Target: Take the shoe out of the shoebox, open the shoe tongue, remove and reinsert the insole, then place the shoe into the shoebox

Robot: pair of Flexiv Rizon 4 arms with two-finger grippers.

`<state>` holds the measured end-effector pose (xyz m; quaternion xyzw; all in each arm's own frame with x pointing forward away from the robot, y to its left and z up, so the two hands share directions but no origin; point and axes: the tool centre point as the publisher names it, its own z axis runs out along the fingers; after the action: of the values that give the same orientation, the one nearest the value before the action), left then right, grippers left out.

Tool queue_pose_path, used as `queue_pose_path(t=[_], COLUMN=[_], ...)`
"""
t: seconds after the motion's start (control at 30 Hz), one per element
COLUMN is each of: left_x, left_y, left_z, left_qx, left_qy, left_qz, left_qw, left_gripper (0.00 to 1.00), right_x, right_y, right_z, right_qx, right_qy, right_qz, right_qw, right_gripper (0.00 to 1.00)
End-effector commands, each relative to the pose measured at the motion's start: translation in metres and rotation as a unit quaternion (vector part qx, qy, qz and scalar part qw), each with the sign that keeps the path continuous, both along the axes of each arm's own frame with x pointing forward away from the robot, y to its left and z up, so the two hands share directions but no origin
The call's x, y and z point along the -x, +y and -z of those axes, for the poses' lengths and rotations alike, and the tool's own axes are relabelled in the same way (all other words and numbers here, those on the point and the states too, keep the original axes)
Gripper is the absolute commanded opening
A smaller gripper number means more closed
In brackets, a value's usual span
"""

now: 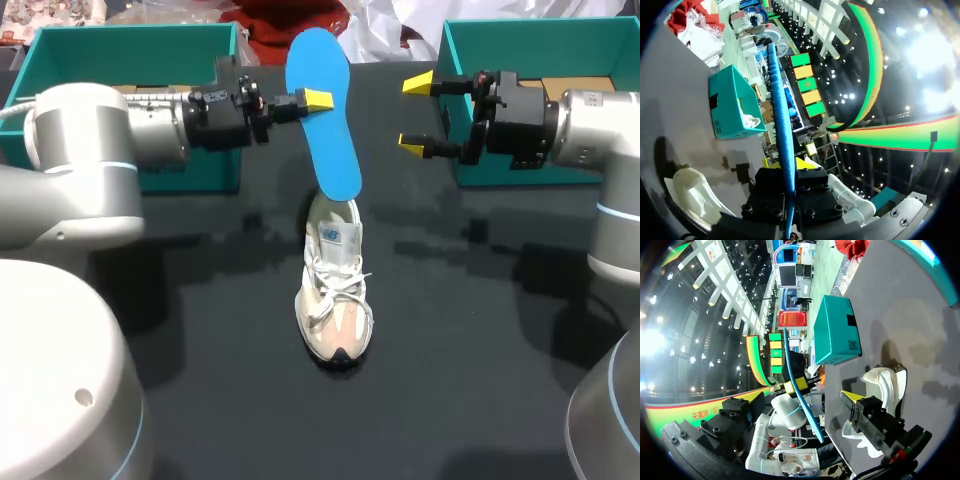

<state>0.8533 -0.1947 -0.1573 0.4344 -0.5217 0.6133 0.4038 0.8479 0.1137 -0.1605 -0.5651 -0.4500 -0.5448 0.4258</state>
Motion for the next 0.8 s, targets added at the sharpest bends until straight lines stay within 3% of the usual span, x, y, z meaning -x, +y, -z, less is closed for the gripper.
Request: queue_pose_path(t=[0.03,0.4,0.8], left_x=[-0.006,-0.005,-0.004], left_y=[-0.001,-0.005,-0.008], left_z=[0.008,0.019,0.027], left_qx=[0.005,-0.031,-0.035], left_qy=[0.091,0.141,0.145], left_qz=[0.039,0.032,0.039], left_qw=[0.995,0.989,0.988], left_gripper=[0.00,0.00,0.00], right_x=[0.000,0.000,0.003], right_y=[0.001,0.001,-0.009], right_z=[0.000,0.000,-0.012], right_qx=[0.001,0.001,0.128], right_qy=[0.000,0.000,0.007], right_qz=[0.000,0.000,0.002], right_qw=[1.000,1.000,0.992], right_gripper=[1.00,1.00,1.00])
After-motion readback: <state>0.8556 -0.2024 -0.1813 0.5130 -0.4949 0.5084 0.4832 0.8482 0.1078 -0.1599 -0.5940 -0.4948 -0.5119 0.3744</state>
